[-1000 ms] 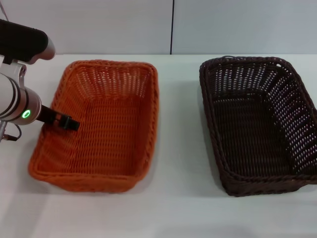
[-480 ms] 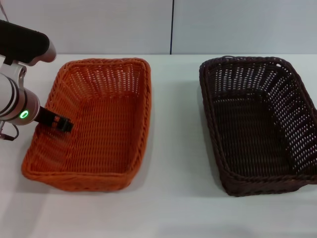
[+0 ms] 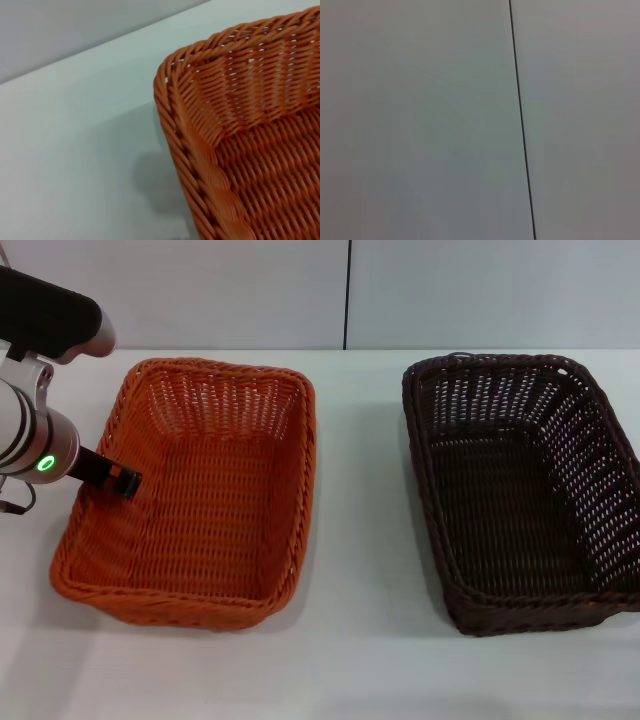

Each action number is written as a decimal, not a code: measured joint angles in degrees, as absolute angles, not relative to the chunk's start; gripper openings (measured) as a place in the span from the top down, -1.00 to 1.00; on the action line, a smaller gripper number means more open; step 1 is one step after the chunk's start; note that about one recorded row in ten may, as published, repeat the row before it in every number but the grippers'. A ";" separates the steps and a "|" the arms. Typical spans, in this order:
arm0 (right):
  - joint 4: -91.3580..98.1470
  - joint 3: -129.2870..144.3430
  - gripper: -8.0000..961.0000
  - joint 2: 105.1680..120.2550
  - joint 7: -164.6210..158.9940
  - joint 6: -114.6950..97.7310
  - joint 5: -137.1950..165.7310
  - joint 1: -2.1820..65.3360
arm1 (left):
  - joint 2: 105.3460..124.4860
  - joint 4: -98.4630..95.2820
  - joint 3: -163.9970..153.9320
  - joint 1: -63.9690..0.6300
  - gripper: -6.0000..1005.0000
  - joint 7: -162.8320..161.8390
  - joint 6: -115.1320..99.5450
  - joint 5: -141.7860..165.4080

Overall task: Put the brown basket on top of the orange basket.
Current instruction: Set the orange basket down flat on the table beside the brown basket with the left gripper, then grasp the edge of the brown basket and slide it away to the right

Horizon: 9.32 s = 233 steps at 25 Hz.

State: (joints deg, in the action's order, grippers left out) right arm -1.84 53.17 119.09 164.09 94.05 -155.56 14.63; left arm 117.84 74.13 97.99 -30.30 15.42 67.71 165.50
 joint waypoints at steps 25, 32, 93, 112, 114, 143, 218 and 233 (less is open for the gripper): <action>-1.66 52.55 -0.59 119.18 164.06 95.37 -155.56 14.16 | 117.82 103.78 103.20 -29.41 0.68 43.03 87.73 161.29; -1.67 52.76 -0.59 119.24 164.02 95.38 -155.56 14.06 | 117.94 106.17 102.34 -33.04 0.69 48.17 92.41 155.10; -1.13 53.17 -0.59 119.02 164.25 94.41 -154.02 13.30 | 118.20 70.48 91.92 -50.32 -0.40 57.04 66.30 154.66; -0.47 53.69 -0.59 118.77 164.38 92.87 -153.98 13.31 | 118.38 65.96 95.83 -52.40 -0.54 56.85 58.91 154.58; -0.36 53.71 -0.59 118.73 164.37 92.79 -153.98 13.38 | 118.36 64.99 95.95 -52.50 -0.55 56.96 58.35 154.30; 0.48 53.79 -0.59 118.91 164.09 90.96 -150.44 13.31 | 118.08 60.64 95.28 -52.79 -0.54 57.34 50.89 153.19; 7.61 53.22 -0.59 118.87 155.41 90.46 -149.66 17.15 | 118.52 34.99 68.59 0.89 -0.55 -1.12 -71.93 141.65; 71.09 58.35 -0.59 118.34 82.30 50.25 -97.09 15.68 | 118.47 31.05 67.72 -2.46 -0.55 -1.30 -71.48 141.61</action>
State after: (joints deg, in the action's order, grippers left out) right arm 71.09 58.35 118.34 82.30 50.25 -97.09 15.68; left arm 118.47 31.05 67.72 -2.46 -1.30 -71.48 141.61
